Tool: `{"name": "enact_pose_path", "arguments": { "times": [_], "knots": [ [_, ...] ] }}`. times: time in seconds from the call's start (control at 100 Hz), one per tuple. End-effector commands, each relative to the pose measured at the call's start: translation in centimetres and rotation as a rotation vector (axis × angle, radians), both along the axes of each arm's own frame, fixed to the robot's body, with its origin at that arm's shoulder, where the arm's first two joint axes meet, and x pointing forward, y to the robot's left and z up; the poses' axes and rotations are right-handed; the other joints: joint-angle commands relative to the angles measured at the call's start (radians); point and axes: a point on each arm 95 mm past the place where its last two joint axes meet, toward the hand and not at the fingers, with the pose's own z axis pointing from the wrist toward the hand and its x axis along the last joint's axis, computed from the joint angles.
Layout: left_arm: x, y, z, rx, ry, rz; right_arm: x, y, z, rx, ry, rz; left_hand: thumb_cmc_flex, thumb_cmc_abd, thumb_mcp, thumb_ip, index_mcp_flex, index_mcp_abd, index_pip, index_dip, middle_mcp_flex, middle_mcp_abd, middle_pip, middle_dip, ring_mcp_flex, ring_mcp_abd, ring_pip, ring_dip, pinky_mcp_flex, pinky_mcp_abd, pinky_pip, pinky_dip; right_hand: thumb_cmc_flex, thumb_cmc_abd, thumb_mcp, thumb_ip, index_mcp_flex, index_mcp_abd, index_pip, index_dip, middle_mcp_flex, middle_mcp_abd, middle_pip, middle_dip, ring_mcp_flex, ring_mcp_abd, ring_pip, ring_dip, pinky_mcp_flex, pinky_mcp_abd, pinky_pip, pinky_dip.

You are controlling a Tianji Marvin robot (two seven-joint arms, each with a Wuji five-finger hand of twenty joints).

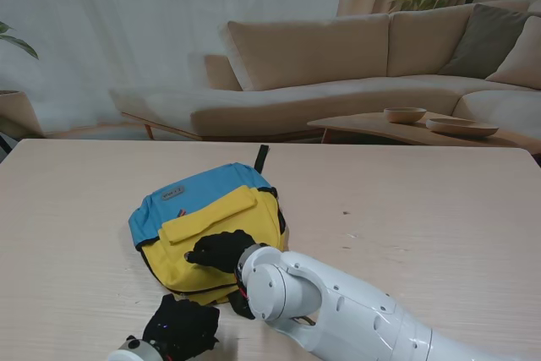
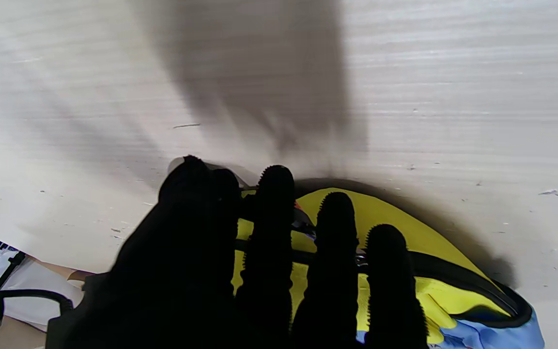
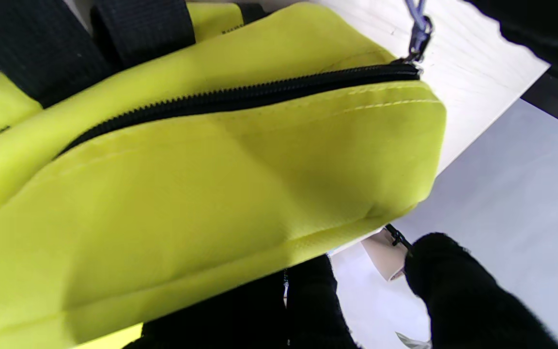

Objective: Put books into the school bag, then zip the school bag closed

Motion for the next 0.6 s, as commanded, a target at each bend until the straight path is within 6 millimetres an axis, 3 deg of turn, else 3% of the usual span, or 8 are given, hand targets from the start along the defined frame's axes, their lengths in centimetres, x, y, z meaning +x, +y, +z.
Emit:
{"name": "enact_pose_path", "arguments": {
  "times": [0.0,0.32,0.5,0.59],
  "knots": [
    [-0.5,0.0,0.2,0.003,0.004,0.002,-1.3,-1.3,-2.5,-0.025,0.057,-0.006,0.043,0.014,-0.015,0.033,0.03,-0.069,0.041,-0.008,0.003,-0.012,0.002,0.013,-0.006,0.024,0.0,0.001,-0.01,0.036,0.051,0.008,-0.01,-0.012,-0.018,-0.02,0.008,-0.016,0.003,0.009,-0.003,0.054,0.021,0.004,0.041,0.092,0.018,0.01,0.061,0.3,0.044,0.025],
    [0.0,1.9,2.0,0.062,-0.118,-0.004,-3.2,-1.5,1.8,0.168,-0.065,0.036,0.017,-0.016,-0.004,0.037,0.081,-0.154,0.003,-0.021,0.017,-0.016,0.005,-0.008,0.001,0.024,0.013,0.008,-0.006,0.039,0.057,0.009,0.01,-0.055,0.027,-0.015,0.019,-0.031,0.023,0.019,0.006,0.049,0.046,0.015,0.051,0.09,0.031,0.017,0.069,0.303,0.055,0.03],
    [0.4,2.8,2.7,0.102,-0.174,-0.006,-4.2,-2.5,4.1,0.258,-0.16,0.046,-0.017,-0.039,0.021,0.03,0.123,-0.207,-0.035,-0.027,0.015,-0.027,0.031,-0.009,-0.022,0.02,0.045,0.037,-0.015,0.033,0.056,0.008,0.038,-0.143,0.186,-0.028,0.039,-0.047,0.059,0.033,0.028,0.048,0.077,0.028,0.071,0.092,0.046,0.027,0.096,0.314,0.086,0.049],
    [0.5,3.2,3.0,0.126,-0.198,-0.004,-4.6,-3.4,4.8,0.282,-0.196,0.055,-0.024,-0.042,0.03,0.029,0.131,-0.209,-0.044,-0.03,0.014,-0.033,0.04,-0.002,-0.024,0.019,0.061,0.051,-0.017,0.03,0.058,0.01,0.055,-0.188,0.273,-0.048,0.052,-0.051,0.076,0.035,0.045,0.049,0.096,0.036,0.084,0.095,0.06,0.034,0.118,0.353,0.117,0.067]
  ]
}}
